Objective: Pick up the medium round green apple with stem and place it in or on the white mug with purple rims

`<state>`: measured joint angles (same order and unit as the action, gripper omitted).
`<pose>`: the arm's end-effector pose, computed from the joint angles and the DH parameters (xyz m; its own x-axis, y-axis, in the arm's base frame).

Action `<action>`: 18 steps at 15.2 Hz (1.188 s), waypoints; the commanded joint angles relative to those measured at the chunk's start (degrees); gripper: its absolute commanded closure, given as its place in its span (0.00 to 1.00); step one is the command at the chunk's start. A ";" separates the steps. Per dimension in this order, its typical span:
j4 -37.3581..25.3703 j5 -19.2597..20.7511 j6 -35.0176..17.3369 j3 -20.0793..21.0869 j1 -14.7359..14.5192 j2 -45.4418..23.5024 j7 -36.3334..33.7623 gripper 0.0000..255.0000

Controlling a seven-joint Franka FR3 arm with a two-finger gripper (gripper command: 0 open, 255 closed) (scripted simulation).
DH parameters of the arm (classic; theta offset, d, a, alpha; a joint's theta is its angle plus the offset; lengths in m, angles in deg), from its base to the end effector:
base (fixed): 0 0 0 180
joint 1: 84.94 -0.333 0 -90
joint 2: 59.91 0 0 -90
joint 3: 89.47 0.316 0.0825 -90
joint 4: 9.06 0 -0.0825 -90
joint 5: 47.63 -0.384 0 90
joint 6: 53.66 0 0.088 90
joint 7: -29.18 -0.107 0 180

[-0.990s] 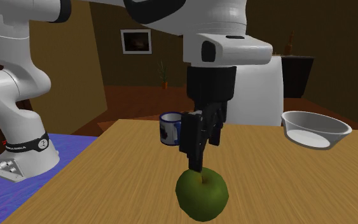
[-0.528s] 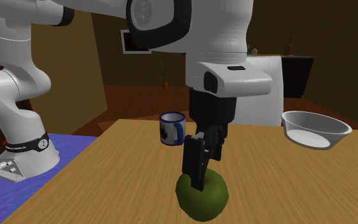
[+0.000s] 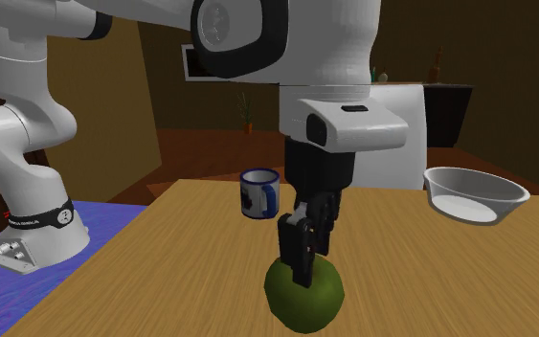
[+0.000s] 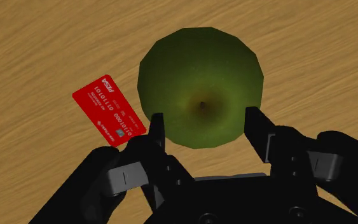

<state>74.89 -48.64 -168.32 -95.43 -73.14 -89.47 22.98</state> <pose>0.6731 -0.2017 0.3859 0.9164 -0.3993 0.0263 -0.4000 -0.9159 0.0324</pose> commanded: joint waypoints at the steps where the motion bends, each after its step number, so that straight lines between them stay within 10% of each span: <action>1: 0.00 0.00 0.00 0.00 0.00 0.00 0.00 1.00; 18: -4.71 0.13 6.15 -0.10 0.03 1.46 0.05 1.00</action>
<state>70.83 -48.52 -162.96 -95.52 -73.12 -88.13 23.02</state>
